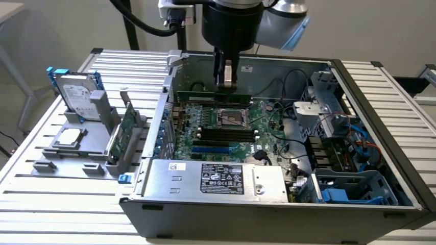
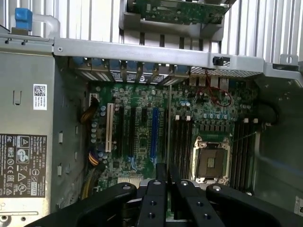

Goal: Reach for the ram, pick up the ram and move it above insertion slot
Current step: 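Pick up the ram and move it above insertion slot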

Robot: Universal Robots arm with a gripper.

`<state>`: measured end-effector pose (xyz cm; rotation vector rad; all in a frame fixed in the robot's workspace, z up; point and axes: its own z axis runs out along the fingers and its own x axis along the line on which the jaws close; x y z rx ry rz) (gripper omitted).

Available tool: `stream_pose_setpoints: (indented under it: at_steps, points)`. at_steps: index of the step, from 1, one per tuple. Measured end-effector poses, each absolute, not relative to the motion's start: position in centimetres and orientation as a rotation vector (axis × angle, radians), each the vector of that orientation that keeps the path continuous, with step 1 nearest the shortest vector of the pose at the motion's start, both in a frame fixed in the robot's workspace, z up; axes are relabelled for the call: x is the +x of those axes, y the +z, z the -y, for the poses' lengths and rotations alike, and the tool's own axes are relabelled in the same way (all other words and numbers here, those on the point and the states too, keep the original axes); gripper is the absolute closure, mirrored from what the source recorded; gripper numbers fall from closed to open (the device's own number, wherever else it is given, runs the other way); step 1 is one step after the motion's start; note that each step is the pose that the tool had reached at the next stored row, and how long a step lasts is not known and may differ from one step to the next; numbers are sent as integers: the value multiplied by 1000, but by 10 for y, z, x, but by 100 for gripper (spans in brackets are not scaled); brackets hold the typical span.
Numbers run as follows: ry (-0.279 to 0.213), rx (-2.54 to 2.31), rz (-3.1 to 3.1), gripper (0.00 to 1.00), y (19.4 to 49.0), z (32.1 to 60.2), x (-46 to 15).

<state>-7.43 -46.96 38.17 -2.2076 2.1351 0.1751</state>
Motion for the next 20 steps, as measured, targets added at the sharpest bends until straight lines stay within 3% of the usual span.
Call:
stream_pose_setpoints:
  at_steps: [20]
  points:
    - [135,-2170,-2169,86,375,461,-56]
